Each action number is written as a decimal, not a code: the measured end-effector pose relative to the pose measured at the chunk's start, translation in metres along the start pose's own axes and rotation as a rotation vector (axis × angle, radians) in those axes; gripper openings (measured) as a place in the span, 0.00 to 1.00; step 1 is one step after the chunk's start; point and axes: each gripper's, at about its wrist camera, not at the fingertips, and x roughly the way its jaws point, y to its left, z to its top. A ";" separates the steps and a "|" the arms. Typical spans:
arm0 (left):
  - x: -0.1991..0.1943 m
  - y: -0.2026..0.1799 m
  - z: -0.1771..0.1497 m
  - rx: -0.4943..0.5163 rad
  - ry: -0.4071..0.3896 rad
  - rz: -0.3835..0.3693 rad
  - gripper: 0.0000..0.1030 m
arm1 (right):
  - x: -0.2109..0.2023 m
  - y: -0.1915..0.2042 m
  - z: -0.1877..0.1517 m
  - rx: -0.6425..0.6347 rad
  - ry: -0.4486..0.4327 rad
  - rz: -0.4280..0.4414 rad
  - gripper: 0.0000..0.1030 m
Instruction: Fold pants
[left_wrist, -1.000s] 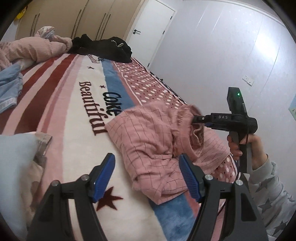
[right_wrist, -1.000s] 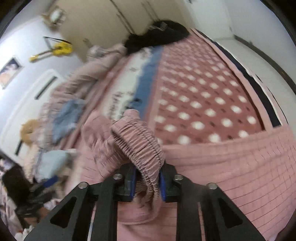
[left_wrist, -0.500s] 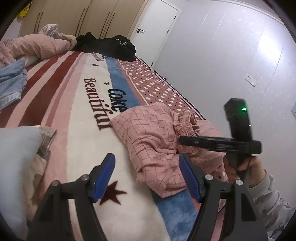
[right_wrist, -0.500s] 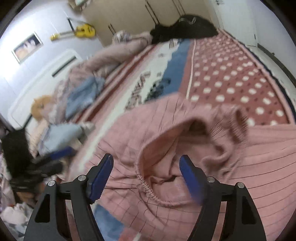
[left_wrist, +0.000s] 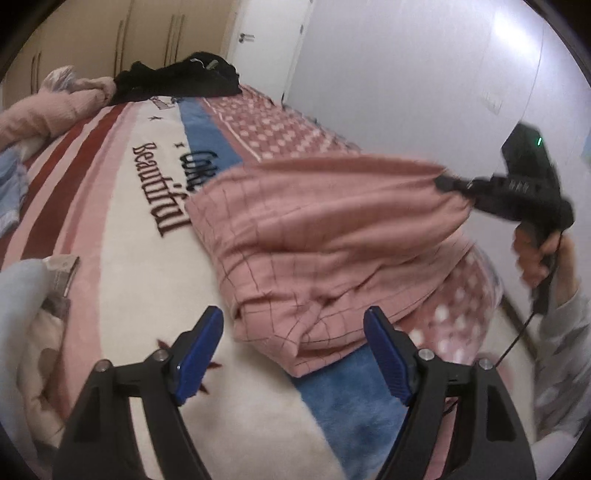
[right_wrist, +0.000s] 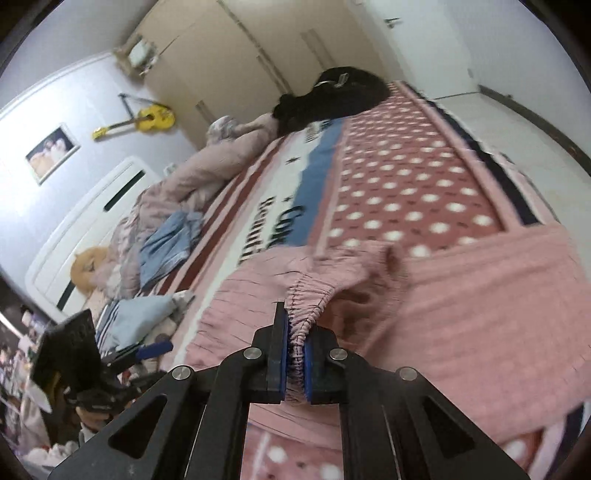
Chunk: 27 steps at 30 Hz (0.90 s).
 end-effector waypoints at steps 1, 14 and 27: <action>0.006 -0.003 -0.001 0.011 0.014 0.018 0.73 | 0.000 -0.013 -0.004 0.033 0.010 -0.005 0.01; 0.027 -0.015 0.005 0.068 0.009 0.258 0.36 | 0.033 -0.050 -0.024 0.047 0.095 -0.001 0.57; 0.010 0.006 -0.015 -0.017 0.026 0.232 0.34 | 0.042 -0.013 -0.013 -0.024 0.064 0.069 0.07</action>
